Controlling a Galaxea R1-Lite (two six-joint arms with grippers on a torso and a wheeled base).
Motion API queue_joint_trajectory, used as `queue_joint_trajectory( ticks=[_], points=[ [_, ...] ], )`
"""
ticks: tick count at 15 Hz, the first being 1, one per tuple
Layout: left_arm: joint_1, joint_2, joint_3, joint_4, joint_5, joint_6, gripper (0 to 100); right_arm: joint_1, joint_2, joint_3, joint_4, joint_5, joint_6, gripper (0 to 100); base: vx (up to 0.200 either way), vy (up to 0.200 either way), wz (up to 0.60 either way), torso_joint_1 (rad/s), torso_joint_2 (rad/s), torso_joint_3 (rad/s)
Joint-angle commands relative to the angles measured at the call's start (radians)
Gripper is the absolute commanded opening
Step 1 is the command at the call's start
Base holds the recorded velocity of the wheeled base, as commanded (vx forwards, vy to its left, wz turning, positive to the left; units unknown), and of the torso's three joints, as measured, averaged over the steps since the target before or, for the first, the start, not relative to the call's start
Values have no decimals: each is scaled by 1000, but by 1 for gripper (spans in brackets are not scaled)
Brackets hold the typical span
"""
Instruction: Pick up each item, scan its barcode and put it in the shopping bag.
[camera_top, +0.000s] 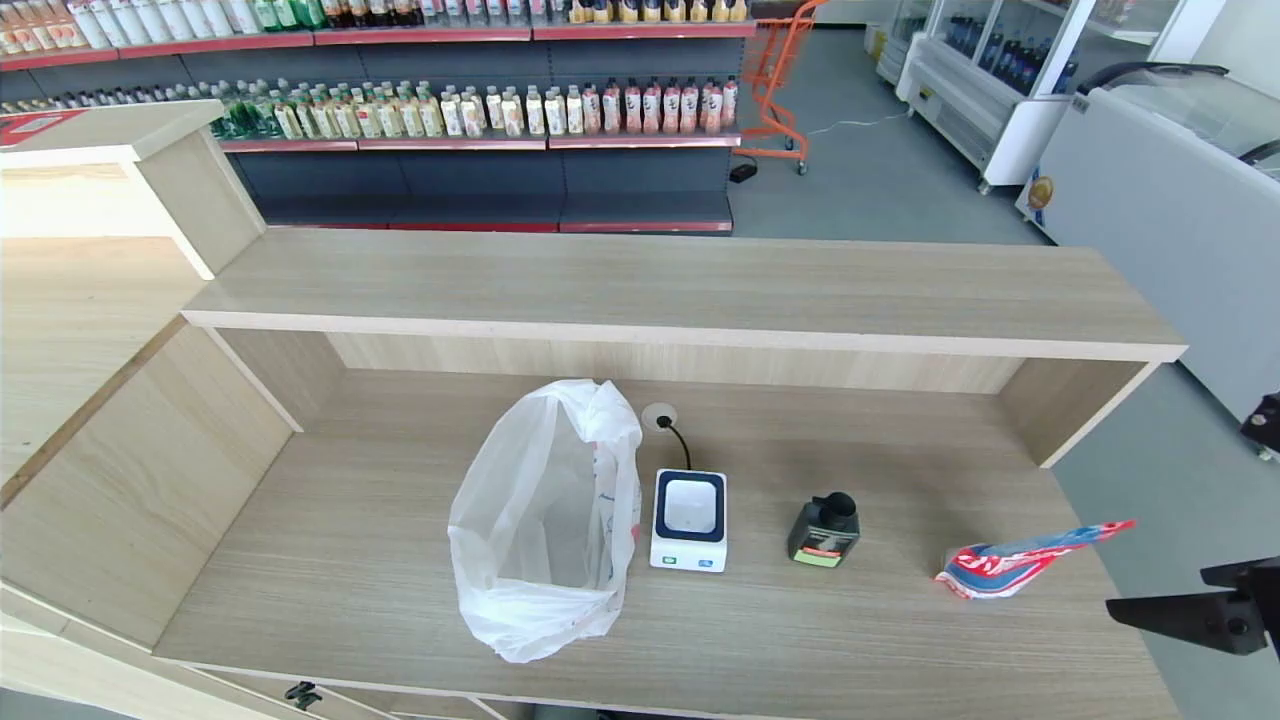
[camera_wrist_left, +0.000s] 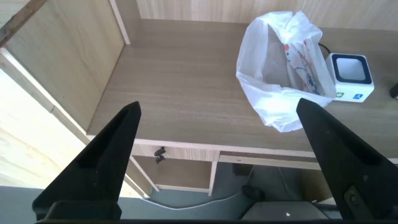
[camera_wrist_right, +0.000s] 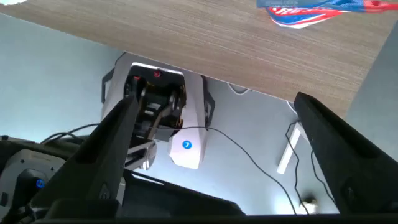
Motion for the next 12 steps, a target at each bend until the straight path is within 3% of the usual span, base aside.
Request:
queue_joint_trajectory(
  ticks=[1, 3, 5, 7, 11, 12],
  points=[
    [0, 0, 0, 0, 0, 0, 100, -2, 214, -33, -29, 0, -96, 100, 0, 0, 0, 0, 0, 0],
    [0, 0, 0, 0, 0, 0, 100, -2, 280, -50, -54, 0, -186, 100, 0, 0, 0, 0, 0, 0],
    [0, 0, 0, 0, 0, 0, 100, -3, 327, -147, -28, -6, -266, 100, 0, 0, 0, 0, 0, 0],
    [0, 0, 0, 0, 0, 0, 100, -10, 329, -112, -23, -4, -281, 100, 0, 0, 0, 0, 0, 0],
    [0, 0, 0, 0, 0, 0, 100, -19, 390, -98, -146, -3, -294, 100, 0, 0, 0, 0, 0, 0],
    [0, 0, 0, 0, 0, 0, 100, 0, 473, -90, -250, 0, -301, 100, 0, 0, 0, 0, 0, 0]
  ],
)
